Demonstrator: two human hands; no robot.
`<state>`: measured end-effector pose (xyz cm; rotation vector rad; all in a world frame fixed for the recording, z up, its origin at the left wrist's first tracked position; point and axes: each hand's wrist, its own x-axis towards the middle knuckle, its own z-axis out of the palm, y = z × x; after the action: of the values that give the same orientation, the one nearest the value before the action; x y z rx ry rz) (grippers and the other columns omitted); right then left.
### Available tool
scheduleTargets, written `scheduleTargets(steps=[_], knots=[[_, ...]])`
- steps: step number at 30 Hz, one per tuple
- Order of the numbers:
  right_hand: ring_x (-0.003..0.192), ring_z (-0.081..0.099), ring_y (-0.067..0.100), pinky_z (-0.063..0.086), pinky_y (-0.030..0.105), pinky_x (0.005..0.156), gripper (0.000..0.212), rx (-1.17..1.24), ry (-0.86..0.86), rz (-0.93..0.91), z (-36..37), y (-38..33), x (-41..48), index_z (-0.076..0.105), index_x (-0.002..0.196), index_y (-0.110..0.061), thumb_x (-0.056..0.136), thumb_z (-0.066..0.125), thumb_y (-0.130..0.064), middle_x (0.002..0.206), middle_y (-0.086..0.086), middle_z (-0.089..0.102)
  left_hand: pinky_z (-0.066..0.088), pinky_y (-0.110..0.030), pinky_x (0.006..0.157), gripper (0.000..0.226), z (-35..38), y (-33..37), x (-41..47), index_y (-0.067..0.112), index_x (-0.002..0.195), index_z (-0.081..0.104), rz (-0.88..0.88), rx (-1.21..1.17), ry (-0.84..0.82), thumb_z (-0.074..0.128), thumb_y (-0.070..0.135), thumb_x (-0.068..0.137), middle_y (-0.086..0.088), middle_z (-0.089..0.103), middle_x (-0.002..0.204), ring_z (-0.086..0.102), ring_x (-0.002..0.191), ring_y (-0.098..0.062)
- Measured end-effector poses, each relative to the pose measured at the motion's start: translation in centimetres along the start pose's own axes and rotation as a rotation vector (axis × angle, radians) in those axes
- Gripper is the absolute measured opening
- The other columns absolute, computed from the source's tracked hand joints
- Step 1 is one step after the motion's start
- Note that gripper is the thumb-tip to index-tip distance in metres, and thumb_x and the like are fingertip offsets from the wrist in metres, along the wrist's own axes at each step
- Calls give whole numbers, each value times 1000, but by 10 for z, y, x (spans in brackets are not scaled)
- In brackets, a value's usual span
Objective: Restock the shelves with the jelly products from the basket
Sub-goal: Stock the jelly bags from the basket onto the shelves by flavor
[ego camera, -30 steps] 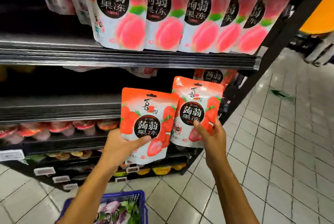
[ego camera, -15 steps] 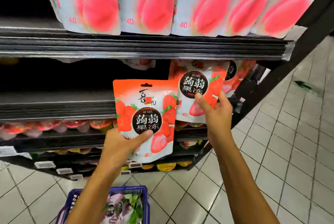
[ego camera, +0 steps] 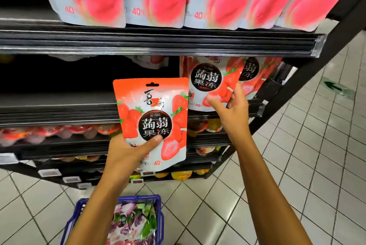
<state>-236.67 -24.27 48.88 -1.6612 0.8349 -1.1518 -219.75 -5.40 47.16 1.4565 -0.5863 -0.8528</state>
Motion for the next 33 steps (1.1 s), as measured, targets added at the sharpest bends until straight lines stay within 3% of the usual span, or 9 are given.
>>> scheduleTargets(steps=[2, 5, 12, 17, 24, 29, 33], knots=[[102, 64, 11, 52, 34, 92, 31, -143, -3, -1, -8, 2, -5, 60, 110, -30, 84, 76, -25, 103, -10, 69, 57, -20, 57, 34, 0, -1, -2, 38, 89, 76, 0, -6, 9, 83, 37, 56, 7, 77, 90, 75, 79, -14], [101, 60, 14, 51, 33, 89, 28, -338, 63, 8, -14, 3, -12, 59, 104, -36, 82, 76, -30, 99, -10, 68, 57, -21, 57, 32, 0, -1, -4, 38, 89, 76, -13, -2, 13, 83, 36, 58, 6, 77, 90, 75, 79, -14], [82, 58, 14, 52, 35, 73, 28, -430, 238, 61, 0, 9, -13, 67, 105, -28, 80, 77, -33, 84, -7, 66, 57, -21, 56, 33, 1, 3, -6, 40, 88, 75, 0, -4, 13, 83, 39, 55, 7, 77, 89, 75, 78, -14], [65, 51, 10, 51, 37, 65, 28, -454, 258, 117, 11, 13, -2, 66, 106, -26, 82, 76, -35, 72, -14, 58, 56, -19, 57, 29, 2, 4, -3, 41, 85, 76, 18, -4, 32, 82, 33, 58, 8, 77, 89, 75, 79, -12], [71, 59, 8, 46, 28, 64, 24, -518, 269, 186, -5, 18, -1, 68, 106, -29, 86, 70, -40, 94, -9, 72, 56, -19, 57, 30, 7, 5, 0, 33, 87, 76, 15, -12, 38, 83, 31, 59, 6, 78, 90, 75, 80, -12], [82, 65, 10, 56, 41, 78, 23, -470, 255, 220, -12, 15, -2, 69, 108, -27, 86, 70, -36, 95, -10, 73, 56, -23, 53, 26, 16, 10, 1, 33, 85, 76, 14, -20, 2, 83, 33, 59, 3, 78, 86, 75, 74, -15], [86, 66, 12, 56, 44, 82, 24, -422, 265, 219, -13, 13, -4, 69, 110, -21, 89, 69, -32, 97, -6, 74, 57, -21, 59, 31, 21, 10, 2, 34, 90, 76, 13, -15, -5, 83, 35, 59, 4, 78, 92, 75, 82, -14]])
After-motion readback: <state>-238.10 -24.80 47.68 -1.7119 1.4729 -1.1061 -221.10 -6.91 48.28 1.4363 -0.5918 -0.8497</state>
